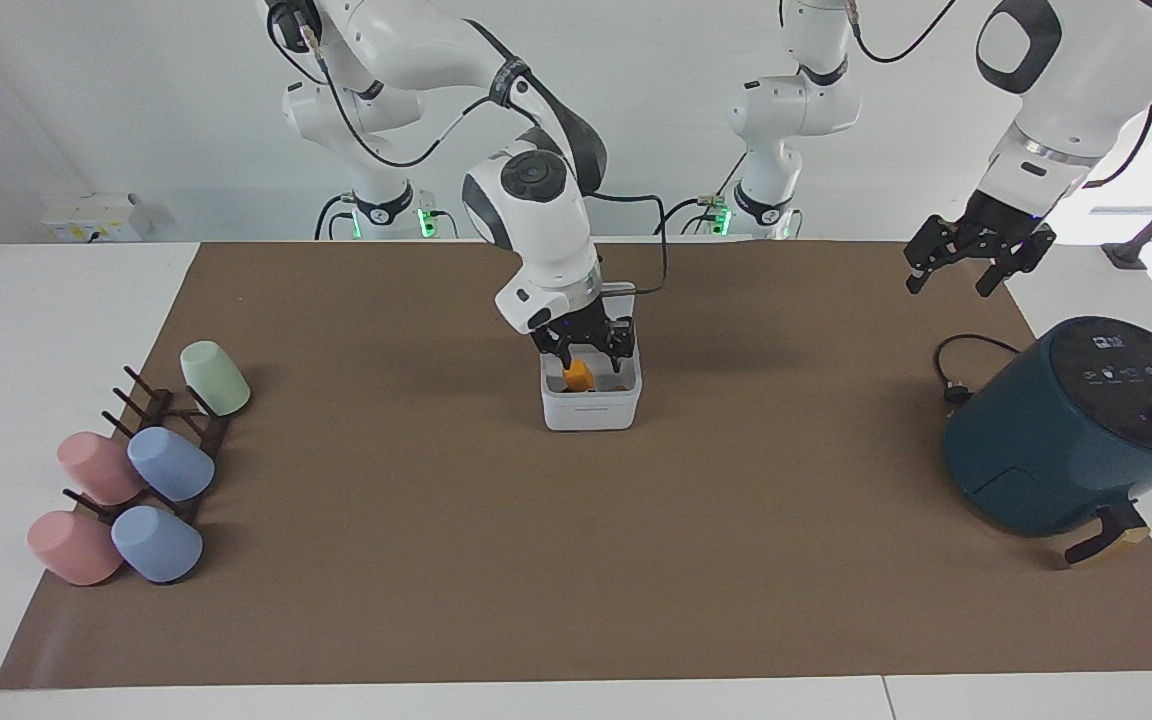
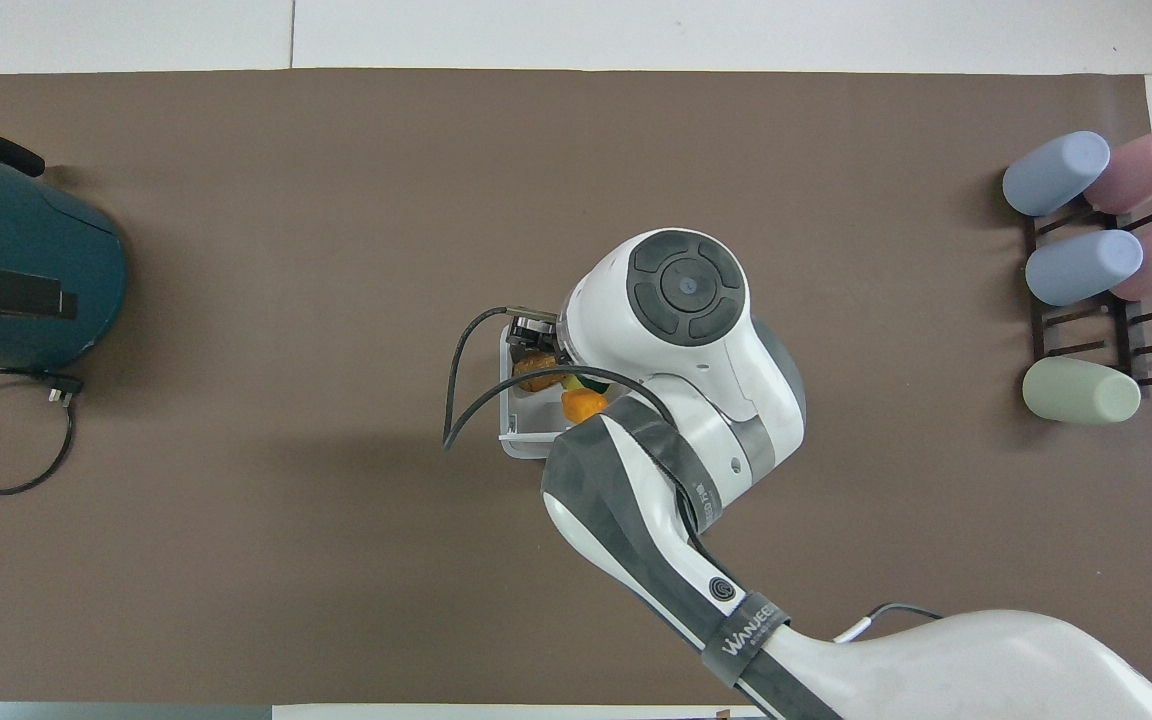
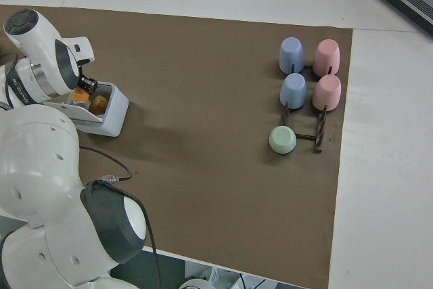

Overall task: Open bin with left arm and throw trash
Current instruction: 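Drop the orange piece into the bin with the right gripper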

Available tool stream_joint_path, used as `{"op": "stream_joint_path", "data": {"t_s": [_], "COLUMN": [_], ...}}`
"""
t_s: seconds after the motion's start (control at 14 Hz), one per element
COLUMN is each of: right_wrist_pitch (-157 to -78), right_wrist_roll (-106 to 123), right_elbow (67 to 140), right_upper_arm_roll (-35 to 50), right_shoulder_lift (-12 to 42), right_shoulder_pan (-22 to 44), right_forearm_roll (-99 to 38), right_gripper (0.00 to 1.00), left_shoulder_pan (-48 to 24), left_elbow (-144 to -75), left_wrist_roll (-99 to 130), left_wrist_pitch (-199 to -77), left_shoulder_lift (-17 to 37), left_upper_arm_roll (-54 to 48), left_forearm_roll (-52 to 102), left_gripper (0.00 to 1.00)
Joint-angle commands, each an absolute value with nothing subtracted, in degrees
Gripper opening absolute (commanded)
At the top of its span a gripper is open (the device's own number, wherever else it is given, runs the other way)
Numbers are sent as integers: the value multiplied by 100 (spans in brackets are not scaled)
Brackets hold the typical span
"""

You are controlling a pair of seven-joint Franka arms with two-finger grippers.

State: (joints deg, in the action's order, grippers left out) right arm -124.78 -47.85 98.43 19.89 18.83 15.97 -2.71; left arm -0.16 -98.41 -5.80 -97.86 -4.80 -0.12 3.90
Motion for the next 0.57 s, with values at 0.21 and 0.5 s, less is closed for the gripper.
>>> {"op": "stream_joint_path", "data": {"t_s": [0.21, 0.5], "right_wrist_pitch": [-10454, -9161], "right_wrist_roll": [-3547, -2395], "right_elbow": [8571, 8113], "right_upper_arm_roll": [1732, 1714], "right_shoulder_lift": [1627, 1327], "right_shoulder_pan": [468, -647], "right_forearm_roll": [26, 26], "right_gripper": [100, 100], "left_shoulder_pan": [18, -44], "left_elbow": [-8964, -9299], "left_wrist_roll": [-642, -615], "left_wrist_pitch": [-9070, -9053], "left_shoulder_lift": [-61, -316], "left_upper_arm_roll": [-79, -79], "left_forearm_roll": [281, 299], "left_gripper": [100, 100]}}
